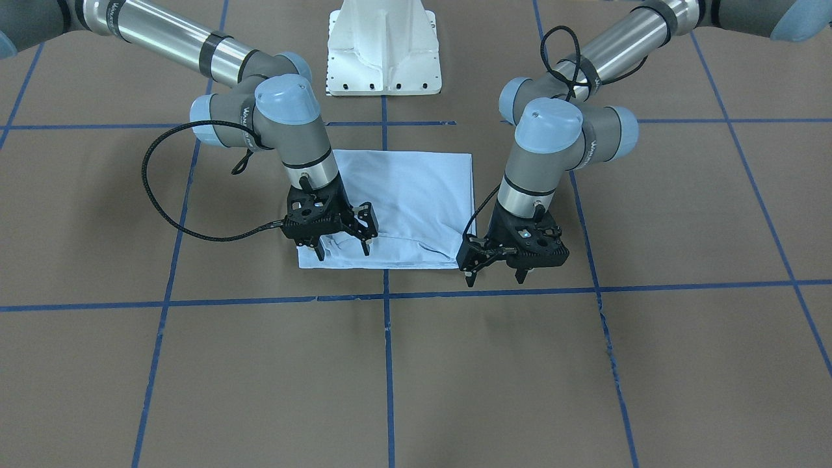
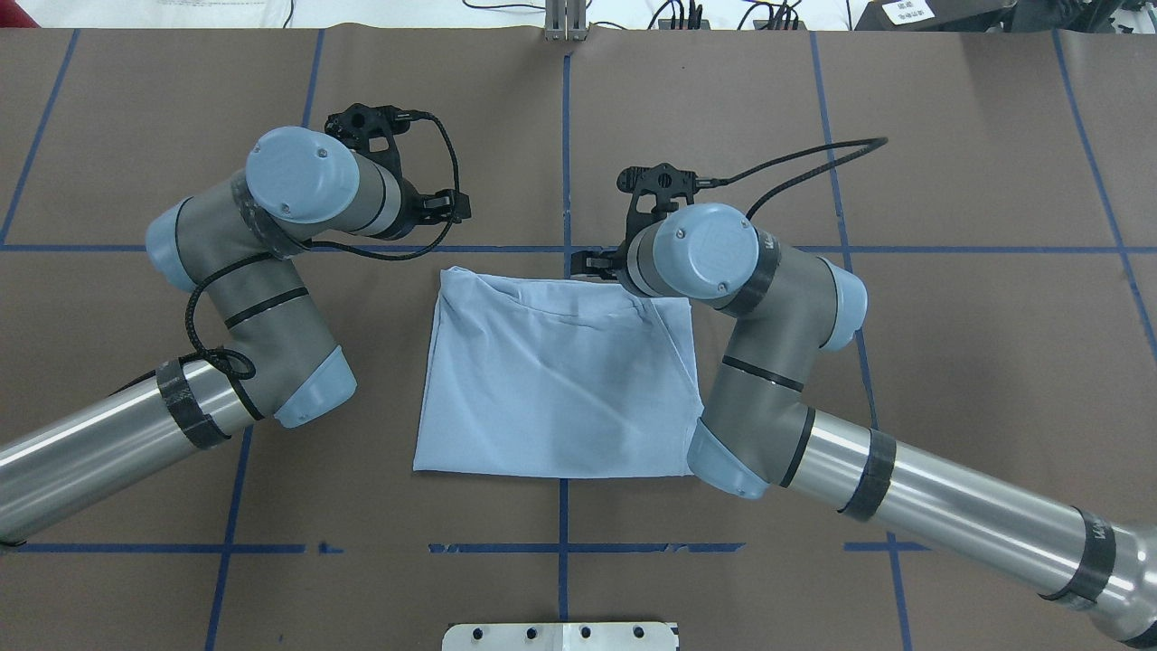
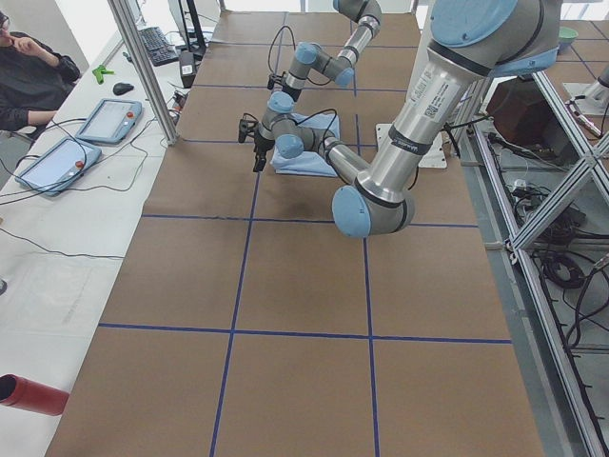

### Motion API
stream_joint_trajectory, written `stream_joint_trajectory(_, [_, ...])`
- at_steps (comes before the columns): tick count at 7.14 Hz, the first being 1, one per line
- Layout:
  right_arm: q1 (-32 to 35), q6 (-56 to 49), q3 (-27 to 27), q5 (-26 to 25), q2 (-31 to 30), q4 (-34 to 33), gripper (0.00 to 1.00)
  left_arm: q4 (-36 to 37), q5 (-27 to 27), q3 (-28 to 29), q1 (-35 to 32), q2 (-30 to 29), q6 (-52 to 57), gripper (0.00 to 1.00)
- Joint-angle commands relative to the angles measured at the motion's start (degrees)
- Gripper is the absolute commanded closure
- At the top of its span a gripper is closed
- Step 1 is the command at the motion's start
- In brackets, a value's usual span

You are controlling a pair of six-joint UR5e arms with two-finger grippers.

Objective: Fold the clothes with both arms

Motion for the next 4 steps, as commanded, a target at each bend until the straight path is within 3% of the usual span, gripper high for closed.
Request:
stream_joint_trajectory(1, [-0.3,0.2,0.0,-0.3,-1.4,1.8,0.45,-0.1,0.0,-0.1,0.1,0.1,-0.1,0.0])
stream_joint_trajectory(4, [0.3,-0.6,0.5,-0.2,-1.7,1.6,0.55,-0.1,0.1,-0.1,0.1,0.2,-0.2,0.0])
